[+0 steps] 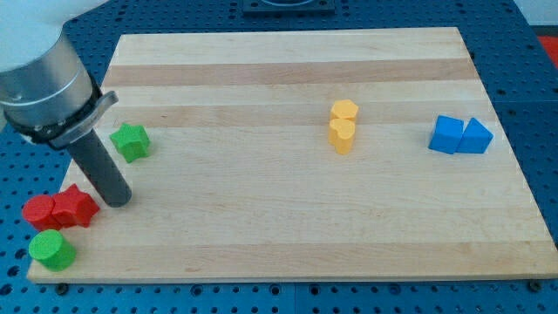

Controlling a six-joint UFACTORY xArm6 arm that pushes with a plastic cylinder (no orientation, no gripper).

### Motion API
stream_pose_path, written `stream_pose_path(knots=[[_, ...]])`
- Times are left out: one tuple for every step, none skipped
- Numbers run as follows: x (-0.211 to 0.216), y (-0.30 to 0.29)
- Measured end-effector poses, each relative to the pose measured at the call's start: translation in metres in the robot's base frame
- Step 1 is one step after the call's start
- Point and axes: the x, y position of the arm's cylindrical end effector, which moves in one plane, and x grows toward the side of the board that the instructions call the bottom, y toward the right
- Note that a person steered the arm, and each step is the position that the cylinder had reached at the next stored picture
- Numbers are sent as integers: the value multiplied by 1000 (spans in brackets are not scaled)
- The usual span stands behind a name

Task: Touch the bottom of the green star

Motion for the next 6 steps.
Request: stream_pose_path(knots=[[-26,-2],[-31,-35],[-31,-79],[-32,-86],[-34,-77],[-39,-17]])
